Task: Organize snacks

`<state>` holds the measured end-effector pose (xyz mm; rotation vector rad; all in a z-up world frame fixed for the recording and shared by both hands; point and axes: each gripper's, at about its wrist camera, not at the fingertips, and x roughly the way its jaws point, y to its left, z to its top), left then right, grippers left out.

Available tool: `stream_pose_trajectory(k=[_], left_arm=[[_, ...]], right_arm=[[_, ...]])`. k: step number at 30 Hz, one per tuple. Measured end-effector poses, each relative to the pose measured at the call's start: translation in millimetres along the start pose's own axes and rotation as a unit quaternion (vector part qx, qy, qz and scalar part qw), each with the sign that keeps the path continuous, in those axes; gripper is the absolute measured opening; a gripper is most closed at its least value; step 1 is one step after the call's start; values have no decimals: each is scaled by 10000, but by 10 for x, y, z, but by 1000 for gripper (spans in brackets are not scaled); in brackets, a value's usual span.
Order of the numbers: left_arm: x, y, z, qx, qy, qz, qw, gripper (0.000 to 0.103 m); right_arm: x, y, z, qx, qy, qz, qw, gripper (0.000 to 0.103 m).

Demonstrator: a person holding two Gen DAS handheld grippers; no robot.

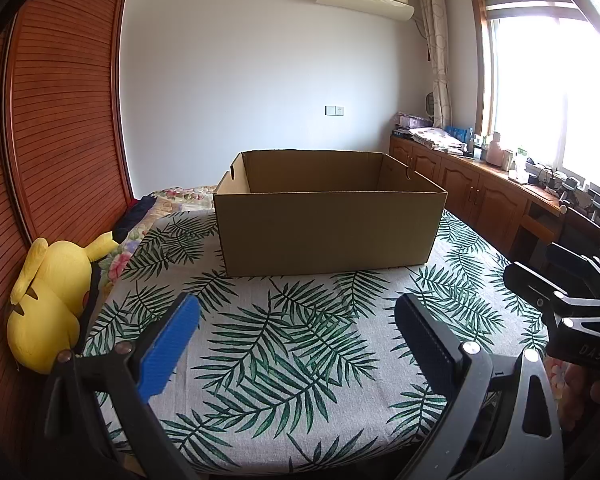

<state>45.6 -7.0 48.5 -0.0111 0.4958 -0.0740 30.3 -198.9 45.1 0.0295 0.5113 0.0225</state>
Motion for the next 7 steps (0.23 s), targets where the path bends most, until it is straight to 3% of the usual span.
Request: stream_pose_trajectory(k=[7], left_arm=[[2,1,-1,0,-2,6,10000,99]], right_arm=[[3,-4,1,14,2,2,10000,103]])
